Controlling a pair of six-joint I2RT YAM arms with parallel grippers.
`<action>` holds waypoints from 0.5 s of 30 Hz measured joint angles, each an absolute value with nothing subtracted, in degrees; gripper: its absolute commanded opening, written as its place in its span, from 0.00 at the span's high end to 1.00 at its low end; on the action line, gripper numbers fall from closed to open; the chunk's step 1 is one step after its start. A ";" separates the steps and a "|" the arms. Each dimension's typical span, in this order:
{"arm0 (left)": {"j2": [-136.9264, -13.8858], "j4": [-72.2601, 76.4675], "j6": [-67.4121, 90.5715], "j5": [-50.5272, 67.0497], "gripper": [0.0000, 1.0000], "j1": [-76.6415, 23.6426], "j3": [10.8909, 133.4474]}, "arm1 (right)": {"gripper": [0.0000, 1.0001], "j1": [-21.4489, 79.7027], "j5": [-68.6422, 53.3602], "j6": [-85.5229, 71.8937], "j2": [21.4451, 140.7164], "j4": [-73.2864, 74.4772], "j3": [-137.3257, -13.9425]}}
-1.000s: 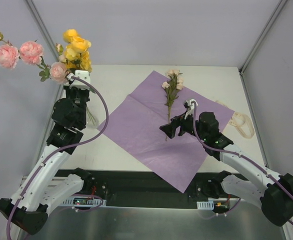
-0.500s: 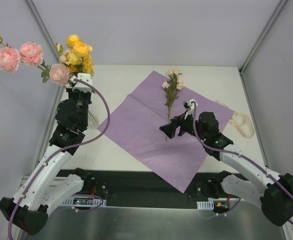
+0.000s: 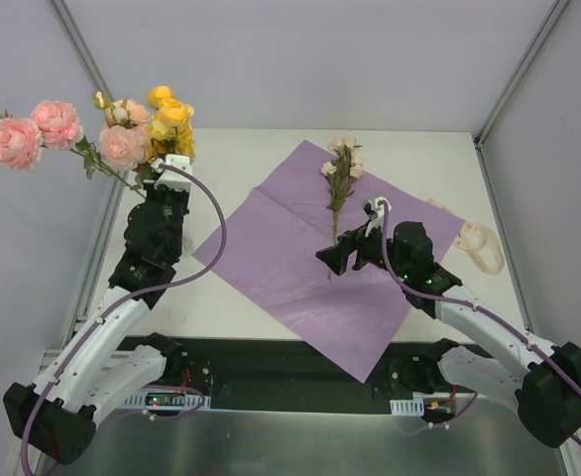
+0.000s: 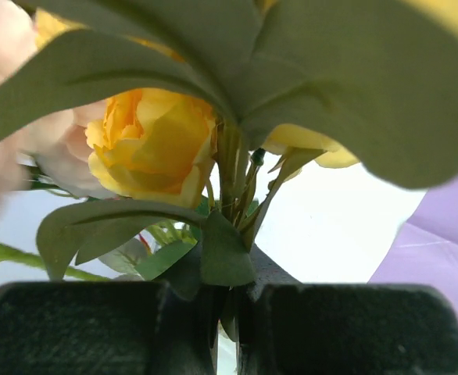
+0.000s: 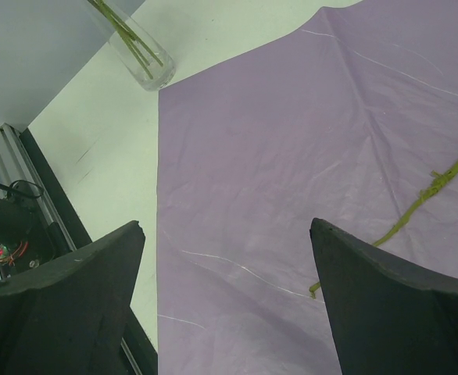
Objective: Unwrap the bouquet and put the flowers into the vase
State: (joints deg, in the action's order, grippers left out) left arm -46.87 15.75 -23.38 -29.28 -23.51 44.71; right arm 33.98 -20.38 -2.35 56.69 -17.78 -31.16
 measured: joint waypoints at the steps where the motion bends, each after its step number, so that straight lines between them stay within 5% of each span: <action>1: -47.16 15.81 -23.20 -29.56 1.00 -23.51 44.34 | 0.10 33.98 -20.38 -2.37 56.71 -17.78 -31.16; 13: -51.57 20.82 -22.96 -34.85 1.00 -22.96 41.21 | 0.10 33.98 -20.43 -2.37 57.06 -17.78 -31.18; 15: -52.01 21.67 -22.63 -35.33 0.84 -22.76 41.21 | 0.10 33.98 -20.43 -2.37 57.06 -17.78 -31.18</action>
State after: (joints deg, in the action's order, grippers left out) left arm -52.01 21.67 -22.63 -35.33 -22.76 41.21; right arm 33.98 -20.43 -2.37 57.06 -17.78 -31.18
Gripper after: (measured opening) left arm 0.031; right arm 0.902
